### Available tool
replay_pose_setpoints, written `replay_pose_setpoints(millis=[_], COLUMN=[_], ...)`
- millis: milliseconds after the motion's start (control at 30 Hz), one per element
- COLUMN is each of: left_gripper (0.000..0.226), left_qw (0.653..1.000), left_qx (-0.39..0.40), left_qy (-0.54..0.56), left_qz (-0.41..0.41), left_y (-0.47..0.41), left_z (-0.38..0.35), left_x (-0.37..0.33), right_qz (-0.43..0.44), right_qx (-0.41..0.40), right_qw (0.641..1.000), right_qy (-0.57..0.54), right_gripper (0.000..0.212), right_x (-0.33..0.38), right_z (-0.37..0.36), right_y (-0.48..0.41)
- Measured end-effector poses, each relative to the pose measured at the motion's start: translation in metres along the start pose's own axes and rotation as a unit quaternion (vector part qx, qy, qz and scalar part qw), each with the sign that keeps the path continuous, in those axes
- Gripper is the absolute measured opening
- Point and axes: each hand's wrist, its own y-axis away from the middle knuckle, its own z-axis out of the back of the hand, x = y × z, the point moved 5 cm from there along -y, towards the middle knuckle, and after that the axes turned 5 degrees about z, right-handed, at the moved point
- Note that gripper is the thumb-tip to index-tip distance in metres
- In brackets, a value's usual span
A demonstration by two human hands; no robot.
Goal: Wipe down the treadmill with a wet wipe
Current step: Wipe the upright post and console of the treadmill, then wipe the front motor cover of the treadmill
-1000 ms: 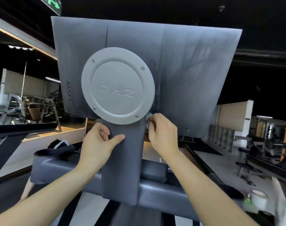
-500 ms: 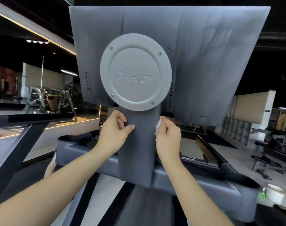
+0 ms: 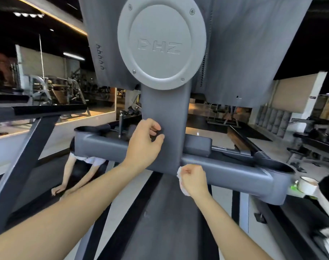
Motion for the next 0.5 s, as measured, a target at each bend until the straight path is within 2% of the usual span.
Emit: replay_pose_setpoints(millis=[100,167,300,400,500], left_gripper=[0.014,0.01,0.041,0.036,0.026], left_qw=[0.997,0.984,0.925,0.919,0.917], left_qx=[0.056,0.133,0.317,0.327,0.323], left_qy=[0.002,0.013,0.058,0.072,0.074], left_qz=[0.06,0.114,0.201,0.207,0.223], left_y=[0.031,0.051,0.089,0.102,0.108], left_z=[-0.008,-0.014,-0.028,-0.026,-0.021], left_x=[0.032,0.054,0.078,0.095,0.119], right_qz=[-0.078,-0.102,-0.126,-0.165,-0.179], right_qx=[0.015,0.056,0.116,0.131,0.173], right_qw=[0.983,0.965,0.93,0.903,0.894], right_qy=[-0.163,-0.234,-0.326,-0.374,-0.373], right_gripper=[0.031,0.024,0.024,0.027,0.041], right_x=[-0.007,-0.01,-0.015,-0.021,-0.033], right_z=[-0.006,-0.018,-0.042,-0.062,-0.082], right_y=[0.019,0.029,0.043,0.05,0.062])
